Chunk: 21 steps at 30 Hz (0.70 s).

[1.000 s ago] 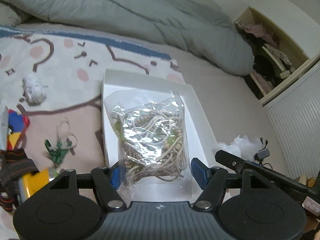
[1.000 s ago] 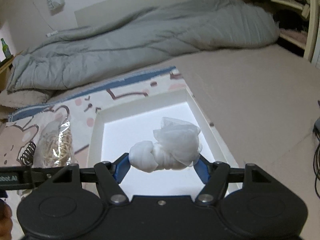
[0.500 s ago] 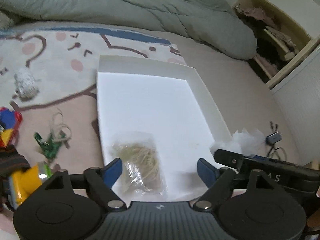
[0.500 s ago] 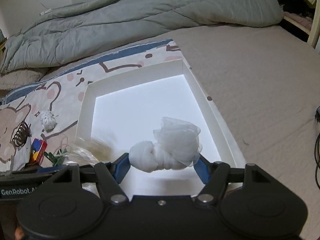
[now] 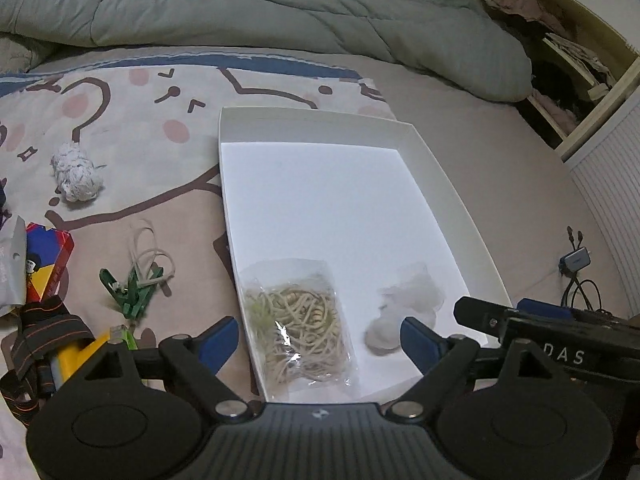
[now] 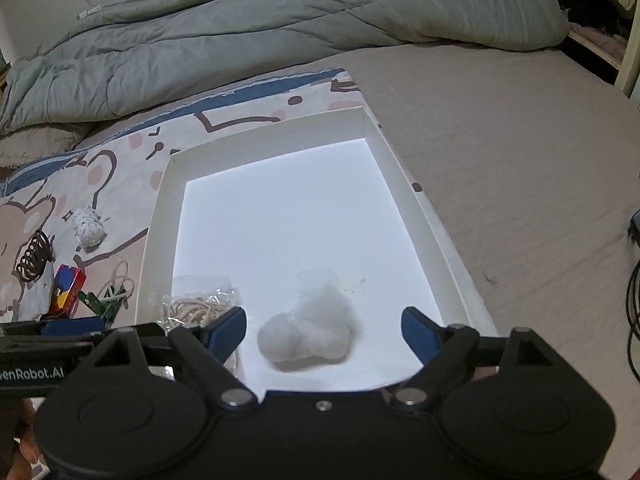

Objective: Organize objects
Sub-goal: 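Open the right tool over the box while the left tool releases the bag inside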

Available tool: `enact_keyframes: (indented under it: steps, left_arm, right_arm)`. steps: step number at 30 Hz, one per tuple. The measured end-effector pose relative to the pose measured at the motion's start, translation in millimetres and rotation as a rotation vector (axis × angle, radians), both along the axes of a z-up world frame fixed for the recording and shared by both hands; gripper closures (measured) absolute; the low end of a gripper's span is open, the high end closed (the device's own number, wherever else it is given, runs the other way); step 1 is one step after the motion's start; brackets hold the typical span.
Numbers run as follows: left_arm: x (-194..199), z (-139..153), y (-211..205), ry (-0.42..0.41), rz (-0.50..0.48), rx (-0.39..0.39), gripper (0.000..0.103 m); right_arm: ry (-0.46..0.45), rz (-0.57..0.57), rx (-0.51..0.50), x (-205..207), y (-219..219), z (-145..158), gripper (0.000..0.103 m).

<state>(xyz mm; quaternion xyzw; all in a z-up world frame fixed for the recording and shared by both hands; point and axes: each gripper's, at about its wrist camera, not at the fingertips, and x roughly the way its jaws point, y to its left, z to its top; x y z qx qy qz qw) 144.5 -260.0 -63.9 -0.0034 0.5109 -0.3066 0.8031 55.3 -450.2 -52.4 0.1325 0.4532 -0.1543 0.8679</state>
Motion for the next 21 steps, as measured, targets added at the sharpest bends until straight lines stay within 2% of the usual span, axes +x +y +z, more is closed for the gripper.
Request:
enact_keyframes:
  steps: [7, 9, 14, 21]
  left_arm:
    - [-3.5, 0.5, -1.4, -0.031, -0.022, 0.034, 0.010]
    - [-4.6, 1.2, -1.2, -0.041, -0.028, 0.042, 0.004]
    - [-8.2, 3.3, 1.6, -0.058, -0.038, 0.066, 0.001]
    - [-10.2, 5.1, 9.6, -0.038, -0.016, 0.074, 0.000]
  right_arm:
    - [0.006, -0.012, -0.014, -2.0, -2.0, 0.9, 0.015]
    - [0.002, -0.014, -0.017, -3.8, -2.7, 2.2, 0.014]
    - [-0.006, -0.013, -0.022, -9.3, -1.6, 6.7, 0.010]
    - [-0.003, -0.010, -0.049, -19.6, 1.6, 11.9, 0.003]
